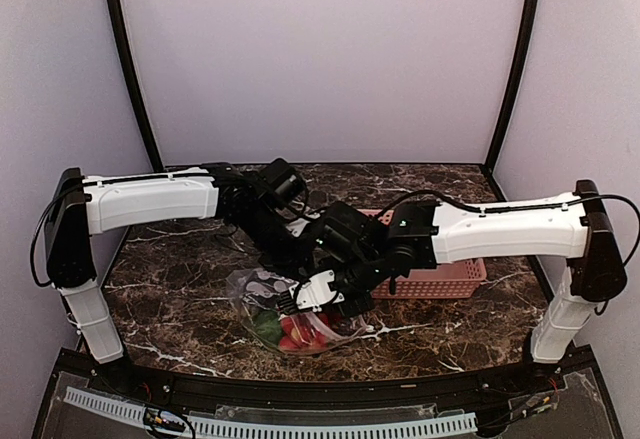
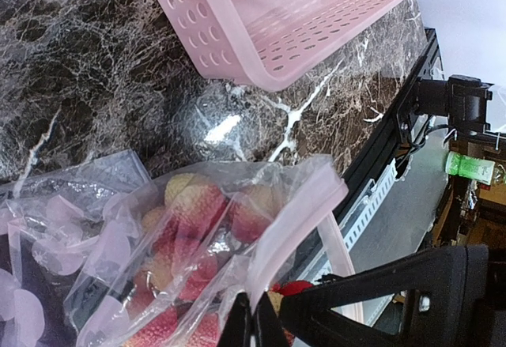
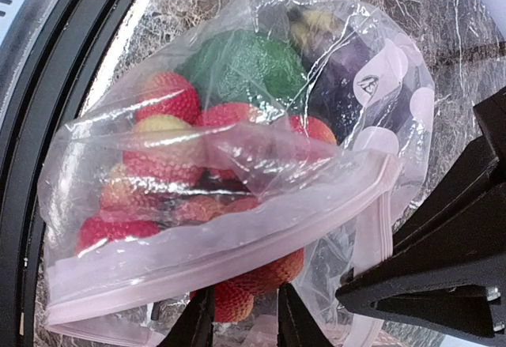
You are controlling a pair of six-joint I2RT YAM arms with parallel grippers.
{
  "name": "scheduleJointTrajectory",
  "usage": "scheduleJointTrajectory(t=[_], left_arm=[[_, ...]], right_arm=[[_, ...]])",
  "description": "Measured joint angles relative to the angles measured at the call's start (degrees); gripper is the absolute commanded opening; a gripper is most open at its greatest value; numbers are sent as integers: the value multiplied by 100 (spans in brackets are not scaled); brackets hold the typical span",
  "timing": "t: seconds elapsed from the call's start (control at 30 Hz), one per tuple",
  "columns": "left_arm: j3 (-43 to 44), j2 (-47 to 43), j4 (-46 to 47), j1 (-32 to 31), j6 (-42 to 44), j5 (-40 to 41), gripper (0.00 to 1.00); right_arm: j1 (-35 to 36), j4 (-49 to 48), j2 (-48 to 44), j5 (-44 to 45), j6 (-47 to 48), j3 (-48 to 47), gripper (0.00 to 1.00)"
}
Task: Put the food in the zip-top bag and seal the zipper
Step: Adjust the fake fruit in the zipper food storage bag.
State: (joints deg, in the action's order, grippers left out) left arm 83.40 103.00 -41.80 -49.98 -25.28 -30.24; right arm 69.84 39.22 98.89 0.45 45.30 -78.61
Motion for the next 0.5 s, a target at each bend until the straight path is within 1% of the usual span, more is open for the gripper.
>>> scheduleJointTrajectory(t=[0.2, 0.4, 0.5], left_arm=[[2, -2, -4, 0, -2, -13, 1], [9, -105, -17, 0, 2, 70, 1], [66, -201, -70, 2, 15, 127, 1]], right_arm=[[-105, 57, -116, -396, -210, -203, 35], [-409, 125, -960, -1032, -350, -170, 46], [-431, 155, -1296, -1453, -400, -13, 49]])
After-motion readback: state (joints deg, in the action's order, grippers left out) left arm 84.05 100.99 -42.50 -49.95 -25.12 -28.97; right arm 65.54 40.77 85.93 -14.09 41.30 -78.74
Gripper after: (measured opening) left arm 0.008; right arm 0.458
